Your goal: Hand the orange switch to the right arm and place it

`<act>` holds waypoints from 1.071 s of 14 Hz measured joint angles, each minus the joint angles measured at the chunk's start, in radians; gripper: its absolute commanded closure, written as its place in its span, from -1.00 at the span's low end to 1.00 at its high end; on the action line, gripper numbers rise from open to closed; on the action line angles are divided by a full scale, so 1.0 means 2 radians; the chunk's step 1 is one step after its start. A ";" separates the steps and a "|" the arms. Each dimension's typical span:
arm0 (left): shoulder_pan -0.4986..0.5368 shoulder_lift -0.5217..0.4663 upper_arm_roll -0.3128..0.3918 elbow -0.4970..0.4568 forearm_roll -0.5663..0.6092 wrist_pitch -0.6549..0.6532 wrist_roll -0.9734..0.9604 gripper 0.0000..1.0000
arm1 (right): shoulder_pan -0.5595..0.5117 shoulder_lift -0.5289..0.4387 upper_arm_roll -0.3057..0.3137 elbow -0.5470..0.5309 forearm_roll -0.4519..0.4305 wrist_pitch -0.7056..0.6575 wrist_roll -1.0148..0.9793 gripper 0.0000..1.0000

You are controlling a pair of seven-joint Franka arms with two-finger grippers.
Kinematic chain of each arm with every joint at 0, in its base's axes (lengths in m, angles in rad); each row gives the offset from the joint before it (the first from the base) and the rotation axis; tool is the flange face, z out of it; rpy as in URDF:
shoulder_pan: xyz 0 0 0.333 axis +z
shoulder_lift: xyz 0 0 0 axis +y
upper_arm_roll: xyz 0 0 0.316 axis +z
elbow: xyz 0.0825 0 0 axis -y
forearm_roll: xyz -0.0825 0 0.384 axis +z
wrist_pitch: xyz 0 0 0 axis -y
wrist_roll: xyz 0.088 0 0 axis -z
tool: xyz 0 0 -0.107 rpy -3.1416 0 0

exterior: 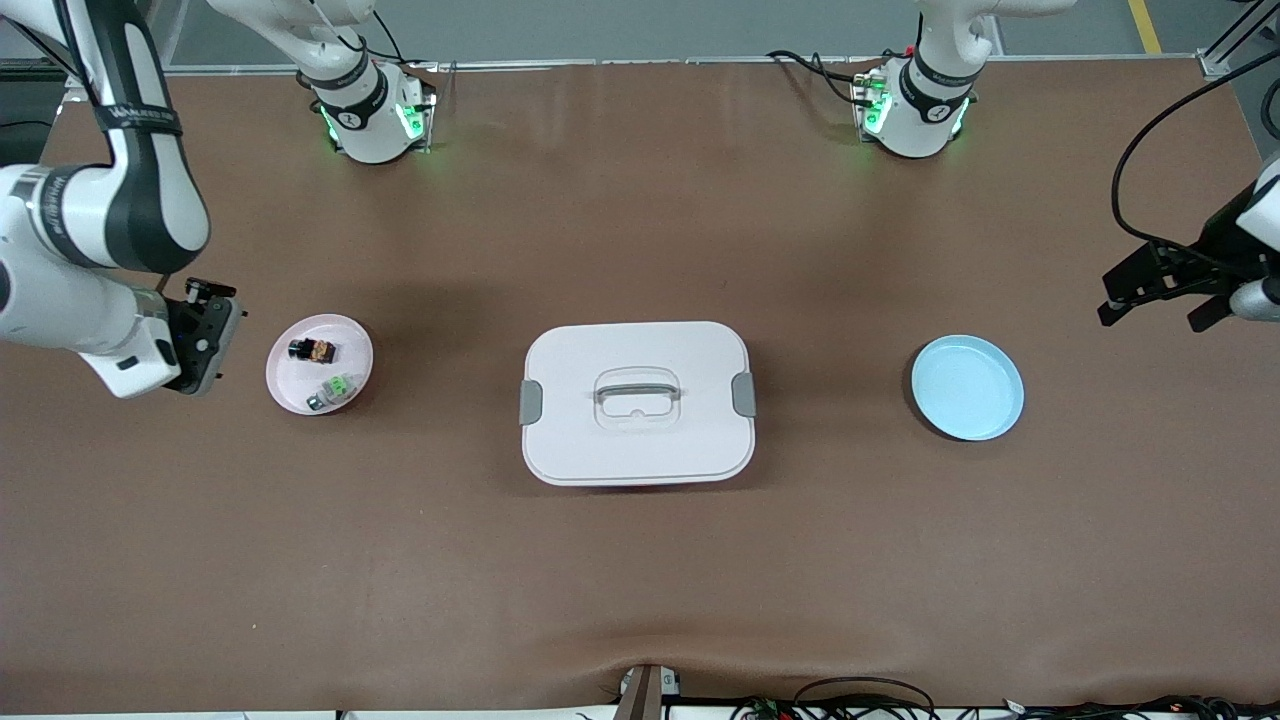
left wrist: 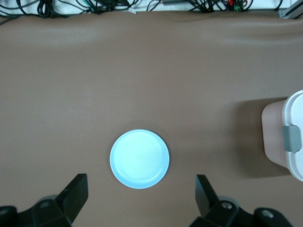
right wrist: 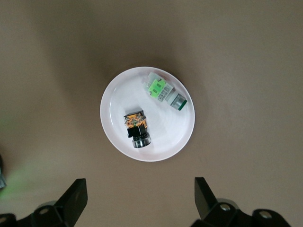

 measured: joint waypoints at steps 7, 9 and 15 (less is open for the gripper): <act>-0.004 0.000 -0.020 0.016 0.000 -0.030 -0.051 -1.00 | -0.013 -0.019 -0.001 0.040 0.000 -0.042 0.123 -1.00; -0.004 0.000 -0.020 0.017 0.000 -0.036 -0.051 -1.00 | -0.016 -0.028 -0.001 0.043 0.000 -0.045 0.153 -1.00; -0.003 0.000 -0.019 0.017 0.021 -0.045 -0.041 -1.00 | -0.030 -0.049 -0.001 0.066 0.000 -0.069 0.213 -1.00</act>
